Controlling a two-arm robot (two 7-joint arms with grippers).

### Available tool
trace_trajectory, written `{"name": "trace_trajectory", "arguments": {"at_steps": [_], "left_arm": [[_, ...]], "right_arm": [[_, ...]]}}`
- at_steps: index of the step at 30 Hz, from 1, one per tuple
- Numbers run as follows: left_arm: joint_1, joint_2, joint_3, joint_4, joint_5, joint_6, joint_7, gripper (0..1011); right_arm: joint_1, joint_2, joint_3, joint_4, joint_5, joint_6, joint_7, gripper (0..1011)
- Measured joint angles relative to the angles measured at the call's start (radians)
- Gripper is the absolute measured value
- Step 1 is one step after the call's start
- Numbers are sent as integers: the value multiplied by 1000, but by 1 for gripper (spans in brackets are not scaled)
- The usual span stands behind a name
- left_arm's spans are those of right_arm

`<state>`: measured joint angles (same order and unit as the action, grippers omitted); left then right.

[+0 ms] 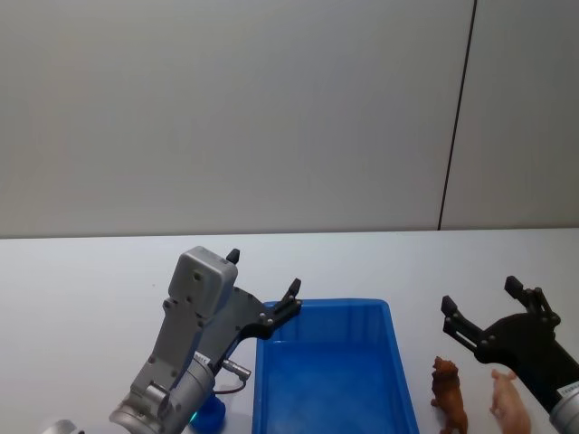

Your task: Pick up the two dolls from the table and place them into the box.

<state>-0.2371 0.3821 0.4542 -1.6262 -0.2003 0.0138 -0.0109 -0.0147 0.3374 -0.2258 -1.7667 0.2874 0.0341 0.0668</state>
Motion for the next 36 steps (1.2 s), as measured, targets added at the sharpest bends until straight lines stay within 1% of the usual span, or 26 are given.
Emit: {"name": "trace_trajectory", "arguments": {"at_steps": [36], "left_arm": [[0, 0, 0, 0, 0, 0, 0, 1001]], "right_arm": [[0, 0, 0, 0, 0, 0, 0, 1001]]}}
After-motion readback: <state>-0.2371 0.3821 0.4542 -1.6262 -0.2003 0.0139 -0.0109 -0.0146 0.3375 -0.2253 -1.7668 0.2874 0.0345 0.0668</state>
